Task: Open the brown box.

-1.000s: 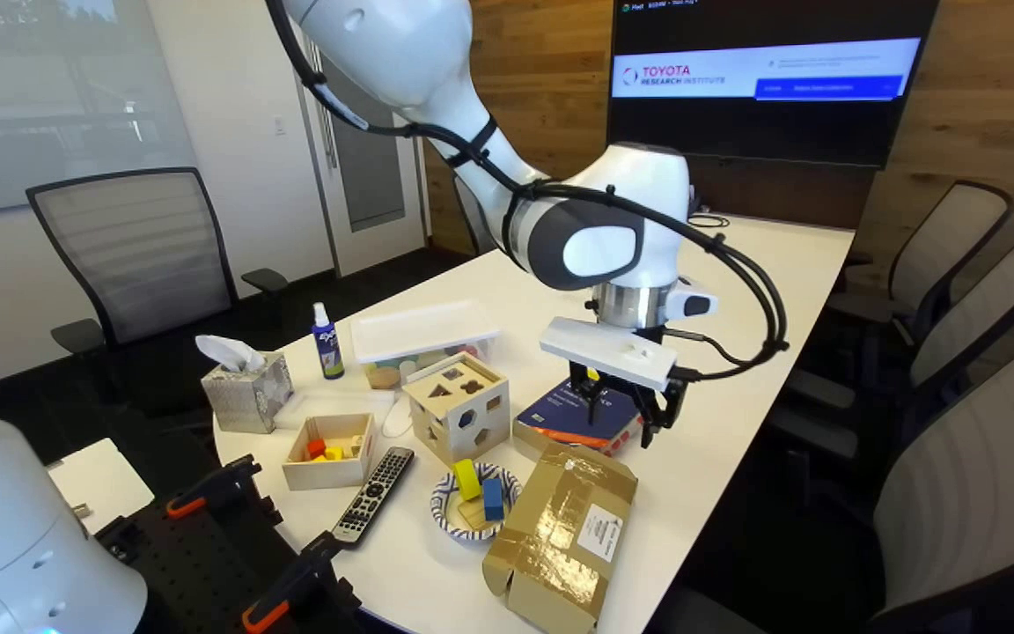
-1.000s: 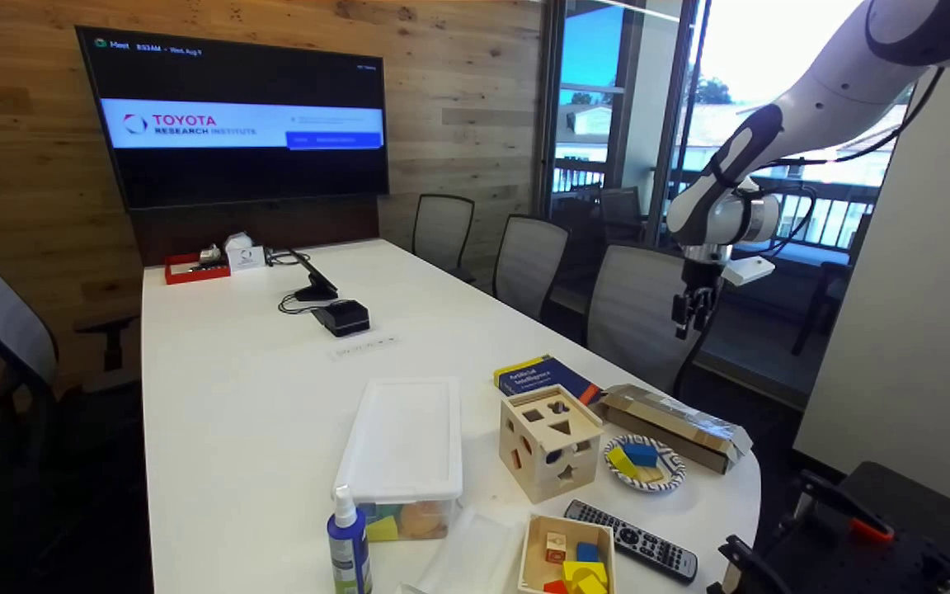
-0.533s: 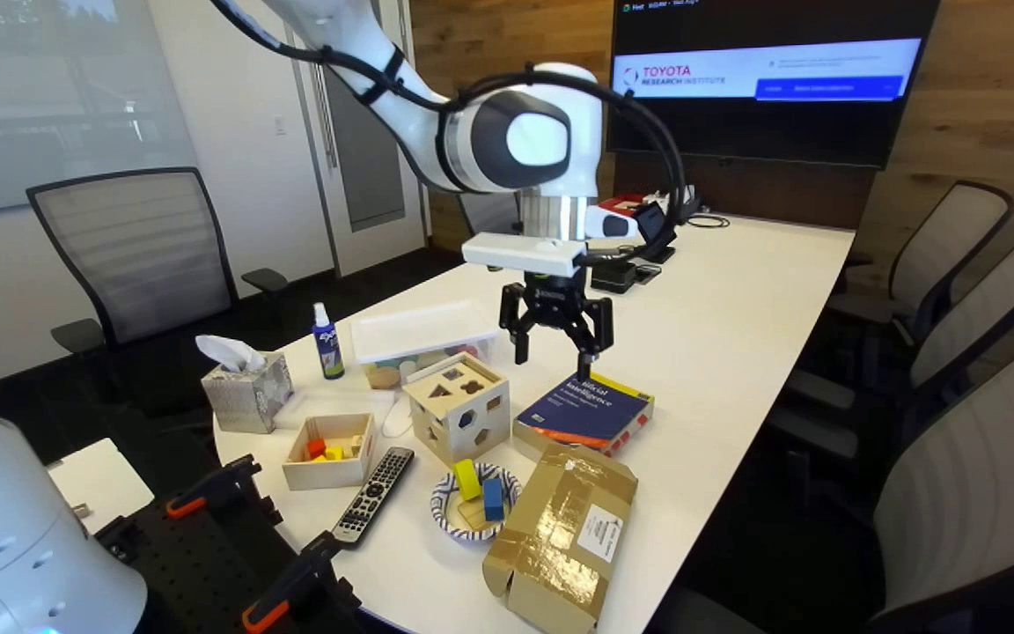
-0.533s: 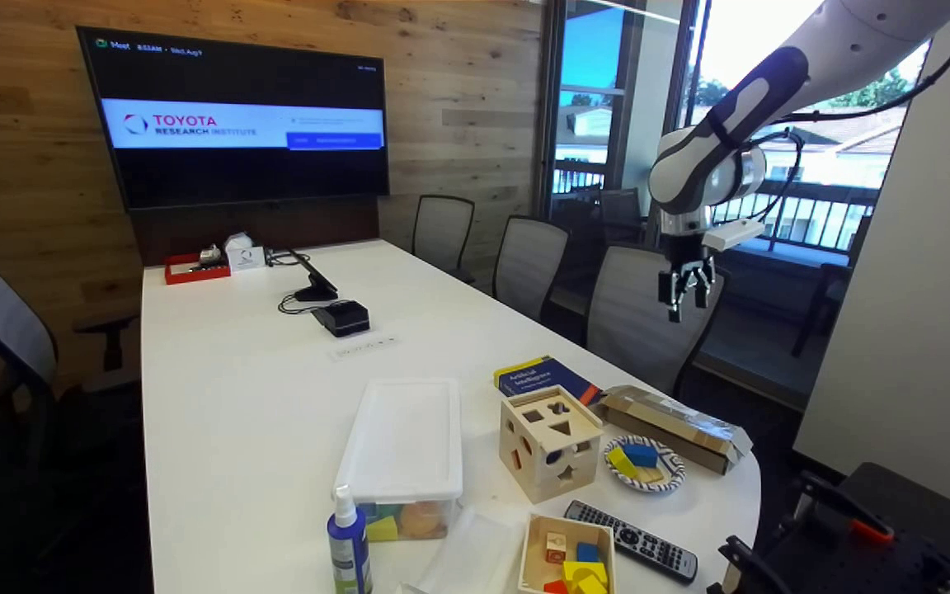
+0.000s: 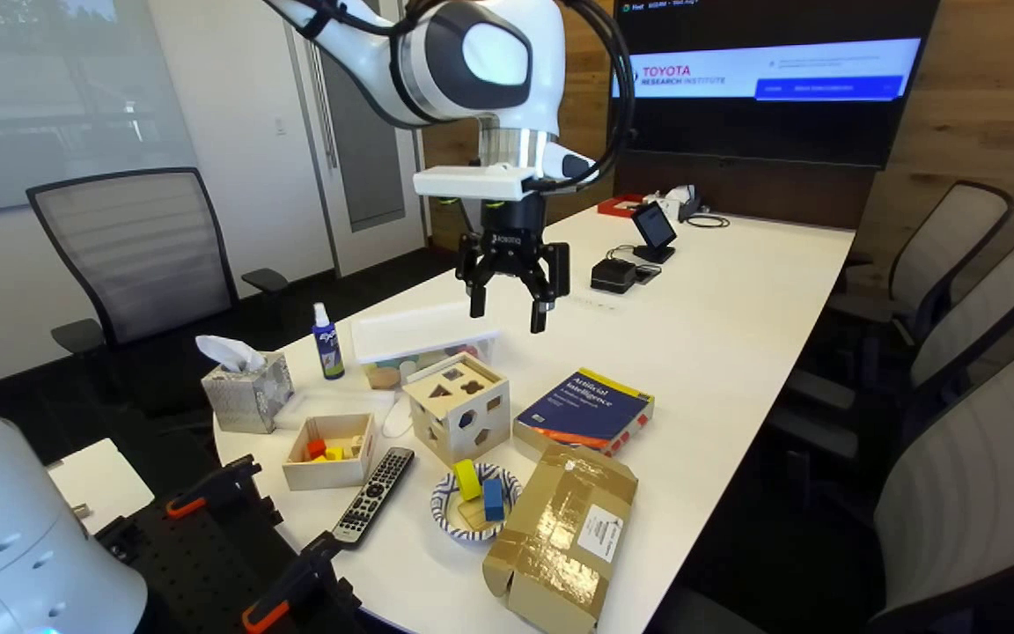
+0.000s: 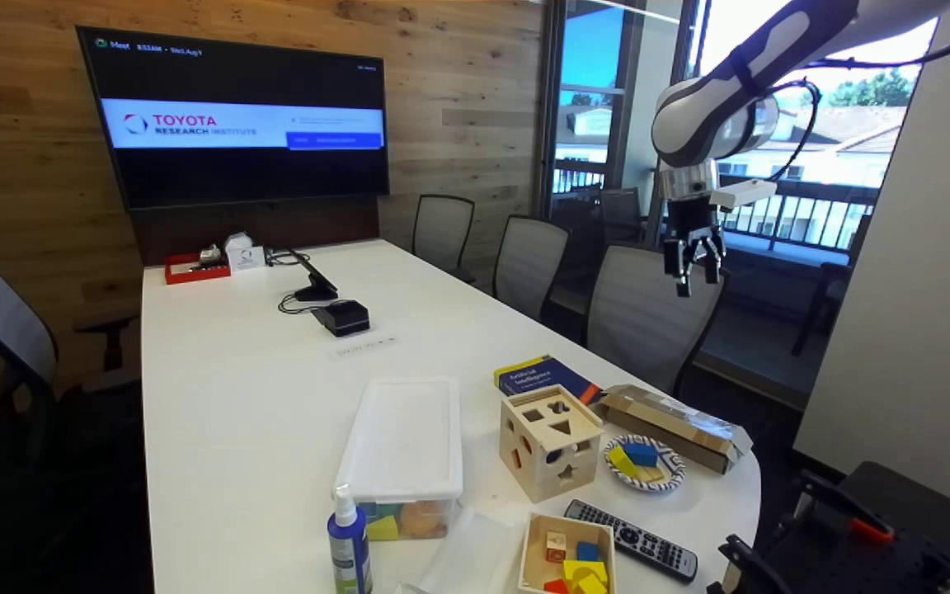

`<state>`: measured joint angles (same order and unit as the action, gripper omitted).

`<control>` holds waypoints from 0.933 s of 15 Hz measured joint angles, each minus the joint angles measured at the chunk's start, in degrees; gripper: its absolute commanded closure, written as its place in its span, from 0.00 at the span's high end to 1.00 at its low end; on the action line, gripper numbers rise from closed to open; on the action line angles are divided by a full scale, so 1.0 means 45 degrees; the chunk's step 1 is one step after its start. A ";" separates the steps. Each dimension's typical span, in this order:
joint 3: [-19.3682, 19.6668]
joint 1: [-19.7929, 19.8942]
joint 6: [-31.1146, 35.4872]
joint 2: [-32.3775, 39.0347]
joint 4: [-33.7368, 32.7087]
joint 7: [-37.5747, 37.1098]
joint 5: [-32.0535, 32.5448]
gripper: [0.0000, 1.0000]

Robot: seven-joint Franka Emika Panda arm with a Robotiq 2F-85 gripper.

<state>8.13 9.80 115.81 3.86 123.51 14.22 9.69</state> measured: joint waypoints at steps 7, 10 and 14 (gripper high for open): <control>-0.0272 -0.0346 -0.0585 -0.0518 0.0001 -0.0519 0.0000 1.00; -0.0357 -0.0375 -0.0623 -0.0517 0.0001 -0.0544 0.0000 1.00; -0.0360 -0.0489 -0.0653 -0.0517 0.0001 -0.0550 0.0015 1.00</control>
<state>6.51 7.60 112.88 1.54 123.51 11.74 9.76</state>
